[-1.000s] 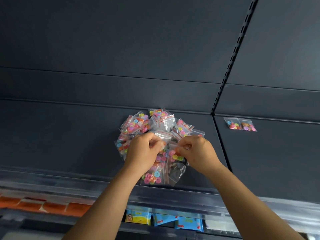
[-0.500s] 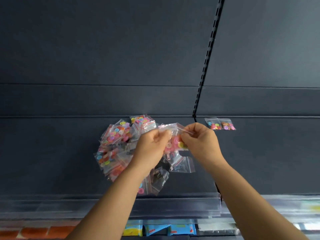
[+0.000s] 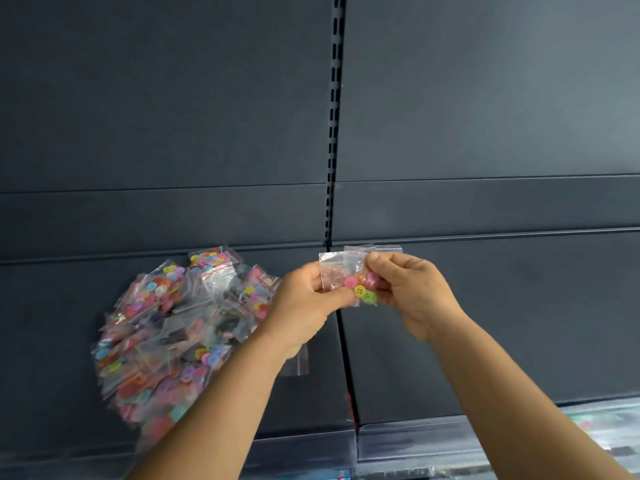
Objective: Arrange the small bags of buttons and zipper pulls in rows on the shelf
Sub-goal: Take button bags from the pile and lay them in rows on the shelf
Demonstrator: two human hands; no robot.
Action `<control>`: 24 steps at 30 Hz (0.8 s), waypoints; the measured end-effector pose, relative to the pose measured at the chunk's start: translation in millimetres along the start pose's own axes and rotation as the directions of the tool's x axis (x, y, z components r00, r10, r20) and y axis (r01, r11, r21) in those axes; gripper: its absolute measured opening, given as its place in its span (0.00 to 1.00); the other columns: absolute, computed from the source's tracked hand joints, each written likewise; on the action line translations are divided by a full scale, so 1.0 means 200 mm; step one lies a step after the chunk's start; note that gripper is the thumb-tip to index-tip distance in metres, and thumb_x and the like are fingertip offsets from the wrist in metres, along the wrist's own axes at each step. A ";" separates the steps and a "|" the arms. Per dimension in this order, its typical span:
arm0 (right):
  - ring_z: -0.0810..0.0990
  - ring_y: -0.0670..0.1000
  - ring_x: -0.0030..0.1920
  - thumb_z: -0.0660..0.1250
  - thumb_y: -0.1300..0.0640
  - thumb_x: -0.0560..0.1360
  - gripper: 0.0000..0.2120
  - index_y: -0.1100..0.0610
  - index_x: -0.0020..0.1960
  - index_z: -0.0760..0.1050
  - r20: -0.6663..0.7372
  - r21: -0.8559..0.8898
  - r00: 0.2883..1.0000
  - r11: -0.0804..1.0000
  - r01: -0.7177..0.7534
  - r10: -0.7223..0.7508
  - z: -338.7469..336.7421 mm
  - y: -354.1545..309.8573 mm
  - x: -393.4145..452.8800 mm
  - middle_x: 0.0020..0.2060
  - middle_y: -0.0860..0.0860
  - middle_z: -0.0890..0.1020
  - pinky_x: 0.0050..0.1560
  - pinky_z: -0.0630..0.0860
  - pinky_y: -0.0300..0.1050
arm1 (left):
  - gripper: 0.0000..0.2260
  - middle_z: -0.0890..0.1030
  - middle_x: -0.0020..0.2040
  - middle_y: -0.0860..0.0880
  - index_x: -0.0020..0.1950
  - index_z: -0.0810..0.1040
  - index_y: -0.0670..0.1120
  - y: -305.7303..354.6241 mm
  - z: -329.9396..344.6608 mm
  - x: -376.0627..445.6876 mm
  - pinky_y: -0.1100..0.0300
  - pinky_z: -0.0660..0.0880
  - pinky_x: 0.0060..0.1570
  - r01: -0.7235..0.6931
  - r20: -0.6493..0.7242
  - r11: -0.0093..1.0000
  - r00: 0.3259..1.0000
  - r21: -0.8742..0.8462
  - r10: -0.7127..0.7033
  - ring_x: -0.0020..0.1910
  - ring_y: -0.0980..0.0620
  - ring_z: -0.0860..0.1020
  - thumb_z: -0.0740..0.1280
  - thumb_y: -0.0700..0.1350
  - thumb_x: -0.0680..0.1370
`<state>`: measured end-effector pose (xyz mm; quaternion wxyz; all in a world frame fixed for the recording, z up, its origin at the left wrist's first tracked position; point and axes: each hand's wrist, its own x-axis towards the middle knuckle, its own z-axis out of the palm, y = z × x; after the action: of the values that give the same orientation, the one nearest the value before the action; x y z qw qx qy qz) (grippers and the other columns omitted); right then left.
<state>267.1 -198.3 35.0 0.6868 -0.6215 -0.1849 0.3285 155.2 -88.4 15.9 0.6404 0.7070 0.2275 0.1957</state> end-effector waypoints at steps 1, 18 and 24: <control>0.83 0.53 0.36 0.67 0.57 0.76 0.12 0.66 0.43 0.79 -0.013 0.006 1.000 1.000 -0.003 0.004 -0.03 0.00 0.01 0.37 0.59 0.83 0.38 0.80 0.42 | 0.13 0.85 0.44 0.56 0.49 0.80 0.51 0.00 0.03 0.02 0.64 0.77 0.45 0.001 -0.004 1.000 1.000 -0.012 -0.002 0.45 0.58 0.83 0.74 0.37 0.70; 0.79 0.50 0.34 0.67 0.57 0.75 0.10 0.61 0.38 0.79 -0.214 -0.355 0.975 0.935 -0.022 -0.058 -0.36 0.05 0.13 0.33 0.56 0.82 0.41 0.80 0.46 | 0.06 0.82 0.33 0.54 0.40 0.82 0.49 -0.08 0.23 0.14 0.51 0.79 0.46 0.154 -0.284 0.983 0.951 0.103 -0.119 0.33 0.55 0.77 0.68 0.47 0.75; 0.81 0.50 0.35 0.65 0.58 0.73 0.05 0.53 0.40 0.79 -0.199 -0.627 0.971 0.778 -0.021 -0.134 -0.42 0.12 0.15 0.31 0.46 0.83 0.35 0.78 0.39 | 0.05 0.82 0.38 0.53 0.47 0.79 0.46 -0.14 0.31 0.19 0.63 0.72 0.31 0.146 -0.270 0.911 0.962 0.385 -0.040 0.35 0.55 0.78 0.67 0.47 0.76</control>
<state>337.7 -239.1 -6.4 0.4682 -0.8420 -0.2204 0.1525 219.6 -115.4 -19.7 0.4556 0.7801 0.3774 0.2035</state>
